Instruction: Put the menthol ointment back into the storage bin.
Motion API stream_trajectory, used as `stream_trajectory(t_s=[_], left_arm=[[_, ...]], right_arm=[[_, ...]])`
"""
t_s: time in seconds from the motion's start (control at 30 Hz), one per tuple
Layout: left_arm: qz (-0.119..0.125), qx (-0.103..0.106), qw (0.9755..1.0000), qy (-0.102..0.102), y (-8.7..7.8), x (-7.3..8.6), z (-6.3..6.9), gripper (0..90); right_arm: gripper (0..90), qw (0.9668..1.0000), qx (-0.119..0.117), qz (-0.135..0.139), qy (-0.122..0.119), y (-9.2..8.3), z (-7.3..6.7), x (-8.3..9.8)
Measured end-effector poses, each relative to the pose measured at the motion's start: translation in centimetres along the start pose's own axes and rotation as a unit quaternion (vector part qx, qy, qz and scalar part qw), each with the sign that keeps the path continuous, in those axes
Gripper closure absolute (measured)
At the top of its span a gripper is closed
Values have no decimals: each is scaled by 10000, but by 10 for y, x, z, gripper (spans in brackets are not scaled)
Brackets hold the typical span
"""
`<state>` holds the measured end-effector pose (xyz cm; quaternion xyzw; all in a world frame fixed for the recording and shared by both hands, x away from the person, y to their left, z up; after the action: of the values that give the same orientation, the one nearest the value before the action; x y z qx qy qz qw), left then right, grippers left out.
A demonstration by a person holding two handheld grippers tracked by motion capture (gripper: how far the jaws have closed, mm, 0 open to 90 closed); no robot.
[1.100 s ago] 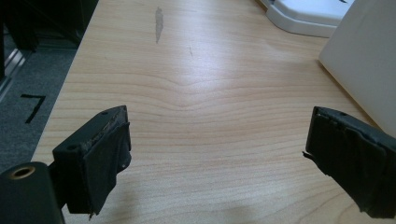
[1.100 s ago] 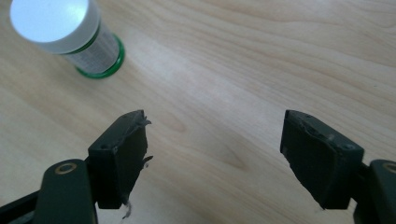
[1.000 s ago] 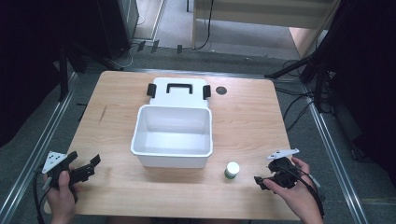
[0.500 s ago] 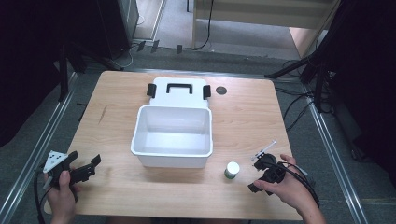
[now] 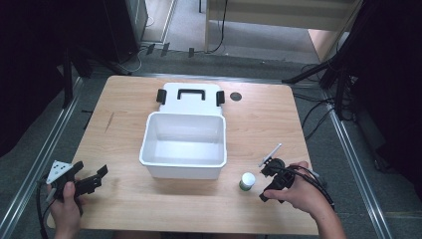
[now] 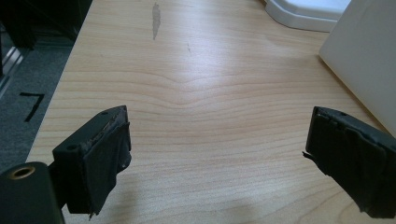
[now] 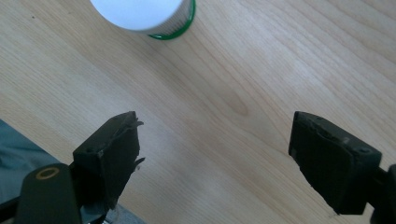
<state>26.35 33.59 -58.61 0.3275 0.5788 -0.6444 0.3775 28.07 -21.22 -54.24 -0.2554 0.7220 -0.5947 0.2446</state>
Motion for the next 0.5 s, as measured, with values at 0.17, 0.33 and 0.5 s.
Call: stream_trajectory(t_s=[0.17,0.33,0.5], left_arm=[[-11,0,10000,1,0,0,0,74],[-24,3,10000,2,1,0,0,74],[-39,0,10000,13,1,0,0,74]], right_arm=[[166,10000,1,-29,-40,-1,-4,-8],[167,10000,-20,-18,-50,0,-9,-17],[189,10000,1,-4,-81,3,-13,-27]])
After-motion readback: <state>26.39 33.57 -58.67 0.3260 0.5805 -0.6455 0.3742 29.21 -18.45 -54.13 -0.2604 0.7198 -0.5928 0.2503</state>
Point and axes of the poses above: each handheld gripper's, and its own axes: y roughly forward along the jaws, x roughly out of its underside, z roughly to its right, the point moved 7 cm from there along y, roughly forward along the jaws, and after that the axes turned 9 degrees about -x, right-handed, at the moved point
